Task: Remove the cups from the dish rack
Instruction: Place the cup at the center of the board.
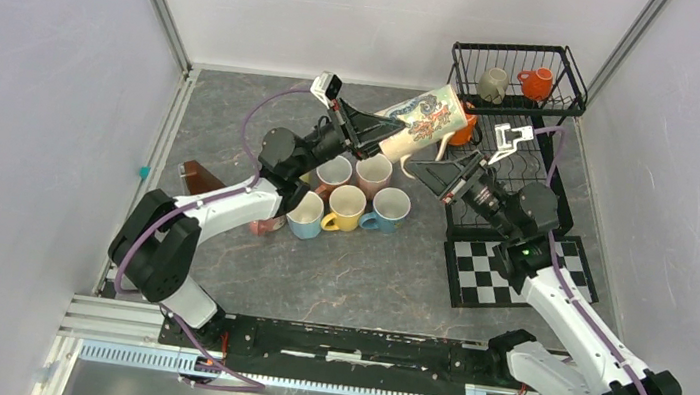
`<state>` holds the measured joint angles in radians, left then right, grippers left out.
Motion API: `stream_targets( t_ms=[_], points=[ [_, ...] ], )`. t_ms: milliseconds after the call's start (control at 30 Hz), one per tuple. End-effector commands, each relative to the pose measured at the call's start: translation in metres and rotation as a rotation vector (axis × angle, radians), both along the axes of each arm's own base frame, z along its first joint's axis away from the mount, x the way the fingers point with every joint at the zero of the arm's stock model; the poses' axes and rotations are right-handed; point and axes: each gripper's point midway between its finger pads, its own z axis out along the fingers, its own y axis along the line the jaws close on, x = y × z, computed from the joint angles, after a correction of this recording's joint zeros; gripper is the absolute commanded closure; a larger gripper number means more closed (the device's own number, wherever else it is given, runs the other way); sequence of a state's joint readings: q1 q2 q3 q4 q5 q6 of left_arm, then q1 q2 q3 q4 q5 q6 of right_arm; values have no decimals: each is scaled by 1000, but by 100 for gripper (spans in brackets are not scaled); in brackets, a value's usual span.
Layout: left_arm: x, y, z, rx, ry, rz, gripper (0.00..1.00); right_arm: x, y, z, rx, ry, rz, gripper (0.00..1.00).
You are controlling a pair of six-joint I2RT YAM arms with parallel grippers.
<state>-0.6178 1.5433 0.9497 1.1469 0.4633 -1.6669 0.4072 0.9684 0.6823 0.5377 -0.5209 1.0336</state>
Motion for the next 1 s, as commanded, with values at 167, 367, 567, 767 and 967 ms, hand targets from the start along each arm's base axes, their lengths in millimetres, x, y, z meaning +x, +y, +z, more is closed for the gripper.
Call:
stream_targets(
  t_ms=[167,367,567,767,967],
  points=[
    [-20,6,39,-85,-105,-40,98,-15,-5,48,74,-207,1,100],
    [-17,13,51,-104,-146,31,98,-15,-4,45,66,-206,2,76],
    [-12,23,66,-135,-178,119,98,-12,-7,46,26,-215,-35,28],
    [-10,25,79,-113,-213,162,98,-9,-14,37,-45,-203,-90,17],
    [-12,26,87,-30,-250,212,98,-7,-27,24,-134,-189,-174,8]
  ],
)
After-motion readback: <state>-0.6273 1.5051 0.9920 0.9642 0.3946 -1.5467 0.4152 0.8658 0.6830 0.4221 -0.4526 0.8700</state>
